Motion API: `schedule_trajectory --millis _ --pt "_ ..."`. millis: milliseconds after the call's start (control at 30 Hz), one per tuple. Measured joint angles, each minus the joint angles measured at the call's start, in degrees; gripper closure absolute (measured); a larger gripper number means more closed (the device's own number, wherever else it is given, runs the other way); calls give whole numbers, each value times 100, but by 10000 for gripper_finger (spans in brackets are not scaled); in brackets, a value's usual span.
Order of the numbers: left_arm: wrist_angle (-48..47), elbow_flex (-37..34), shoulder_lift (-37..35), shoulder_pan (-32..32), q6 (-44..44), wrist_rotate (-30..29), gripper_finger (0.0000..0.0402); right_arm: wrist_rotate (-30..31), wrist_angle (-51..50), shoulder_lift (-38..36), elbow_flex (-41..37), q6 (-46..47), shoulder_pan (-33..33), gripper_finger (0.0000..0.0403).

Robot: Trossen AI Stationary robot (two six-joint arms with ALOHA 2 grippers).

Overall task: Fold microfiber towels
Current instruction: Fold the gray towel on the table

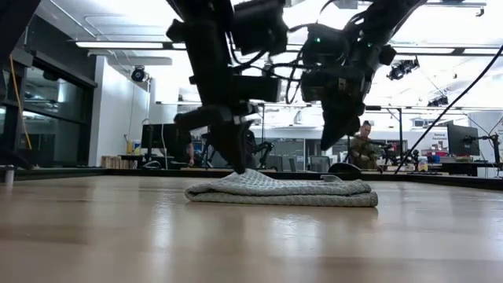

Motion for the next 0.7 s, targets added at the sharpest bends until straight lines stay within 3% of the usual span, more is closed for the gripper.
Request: schedule_trajectory --millis 133,300,367,700 --pt "-460 1 -84 508 192 900 382 49 -254 -1 0 -126 -100 400" --pt "-600 -128 -363 1264 532 3212 382 -47 -335 -5 0 -141 -236 400" --pt "-422 -245 -508 1530 647 3857 382 -131 -348 -9 4 -152 -330 400" --pt "-251 -616 -1050 2185 1432 4123 382 -594 -286 -9 9 -168 -793 400"
